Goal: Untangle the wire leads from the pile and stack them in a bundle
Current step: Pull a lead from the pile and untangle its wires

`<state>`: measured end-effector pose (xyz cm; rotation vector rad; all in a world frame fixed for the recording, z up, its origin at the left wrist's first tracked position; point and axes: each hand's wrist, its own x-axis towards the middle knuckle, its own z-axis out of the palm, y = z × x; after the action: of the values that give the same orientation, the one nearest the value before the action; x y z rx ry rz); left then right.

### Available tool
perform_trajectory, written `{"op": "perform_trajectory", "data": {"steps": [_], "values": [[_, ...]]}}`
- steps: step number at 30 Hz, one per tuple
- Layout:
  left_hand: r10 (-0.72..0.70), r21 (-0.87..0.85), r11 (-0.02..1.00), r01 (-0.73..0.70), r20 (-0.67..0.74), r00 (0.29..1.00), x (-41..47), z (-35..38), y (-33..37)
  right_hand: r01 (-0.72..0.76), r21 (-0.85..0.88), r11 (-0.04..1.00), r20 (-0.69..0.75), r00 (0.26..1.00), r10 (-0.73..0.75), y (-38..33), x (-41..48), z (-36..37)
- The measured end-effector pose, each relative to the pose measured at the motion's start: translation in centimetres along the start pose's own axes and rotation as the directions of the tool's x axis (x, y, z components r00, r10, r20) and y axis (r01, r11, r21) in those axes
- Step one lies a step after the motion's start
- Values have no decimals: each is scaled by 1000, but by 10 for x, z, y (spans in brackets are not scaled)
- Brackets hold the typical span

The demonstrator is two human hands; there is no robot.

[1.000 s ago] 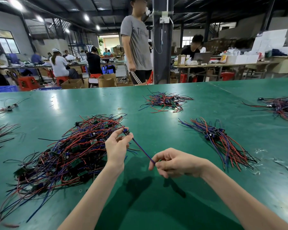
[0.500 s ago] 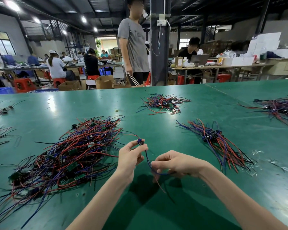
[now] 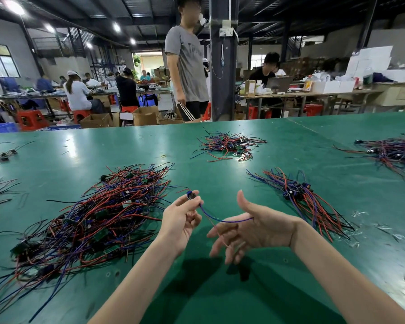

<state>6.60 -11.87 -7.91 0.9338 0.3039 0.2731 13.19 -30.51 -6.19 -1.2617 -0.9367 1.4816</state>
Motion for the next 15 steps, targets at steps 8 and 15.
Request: {"op": "perform_trajectory", "data": {"steps": [8,15], "values": [[29,75,997,-31,27,999,-4,2,0,153,56,987,67,985,-156,5,12,7],[-10,-80,997,11,11,1000,2,-1,5,239,286,928,-15,969,-245,4,8,7]]}}
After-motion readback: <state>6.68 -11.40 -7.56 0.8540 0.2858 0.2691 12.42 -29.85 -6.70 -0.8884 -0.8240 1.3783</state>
